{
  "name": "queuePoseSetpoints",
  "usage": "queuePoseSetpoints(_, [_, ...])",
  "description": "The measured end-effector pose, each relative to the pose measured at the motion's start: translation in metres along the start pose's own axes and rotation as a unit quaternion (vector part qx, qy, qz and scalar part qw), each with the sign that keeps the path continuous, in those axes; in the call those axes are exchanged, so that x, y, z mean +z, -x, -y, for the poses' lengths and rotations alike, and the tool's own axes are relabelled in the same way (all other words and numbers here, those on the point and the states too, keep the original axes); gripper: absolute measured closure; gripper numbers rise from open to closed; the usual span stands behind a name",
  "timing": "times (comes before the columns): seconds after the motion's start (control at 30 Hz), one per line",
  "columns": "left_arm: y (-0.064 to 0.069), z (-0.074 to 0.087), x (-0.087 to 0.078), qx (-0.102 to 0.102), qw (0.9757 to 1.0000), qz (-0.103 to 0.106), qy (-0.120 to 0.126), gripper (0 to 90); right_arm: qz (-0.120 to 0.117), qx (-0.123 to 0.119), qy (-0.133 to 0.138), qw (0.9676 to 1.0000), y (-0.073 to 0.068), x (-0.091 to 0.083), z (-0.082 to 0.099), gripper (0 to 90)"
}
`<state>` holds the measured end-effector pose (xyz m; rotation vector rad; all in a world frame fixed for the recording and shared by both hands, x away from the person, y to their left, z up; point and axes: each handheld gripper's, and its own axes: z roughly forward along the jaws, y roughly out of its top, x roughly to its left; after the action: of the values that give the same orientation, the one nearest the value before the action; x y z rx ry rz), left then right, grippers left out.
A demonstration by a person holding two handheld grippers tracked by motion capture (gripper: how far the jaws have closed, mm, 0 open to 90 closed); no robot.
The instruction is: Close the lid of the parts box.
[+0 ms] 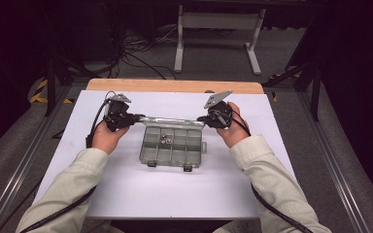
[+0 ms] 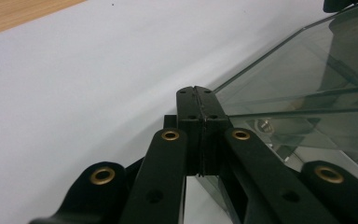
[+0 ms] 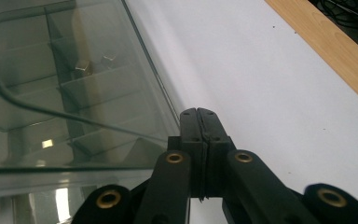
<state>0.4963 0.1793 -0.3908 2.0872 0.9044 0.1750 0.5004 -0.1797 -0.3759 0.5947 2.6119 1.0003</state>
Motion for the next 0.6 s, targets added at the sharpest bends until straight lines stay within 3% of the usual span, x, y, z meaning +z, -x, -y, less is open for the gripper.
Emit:
queuePoseSetpoints(0.37, [0.011,0.003,-0.022,-0.002,0.9998,0.014,0.014,89.5,-0.014,-0.011,0.022,0.9996,-0.019,-0.019,0.001,90.0])
queuePoseSetpoints(0.53, [0.016,0.003,-0.032,0.01,0.9995,0.018,0.026,89.4,-0.02,-0.019,0.028,0.9992,-0.029,-0.026,0.0,90.0])
queuePoseSetpoints(0.6, [0.021,0.005,-0.04,0.007,0.9987,0.031,0.04,89.4,-0.027,-0.027,0.032,0.9988,-0.037,-0.031,-0.002,90.0])
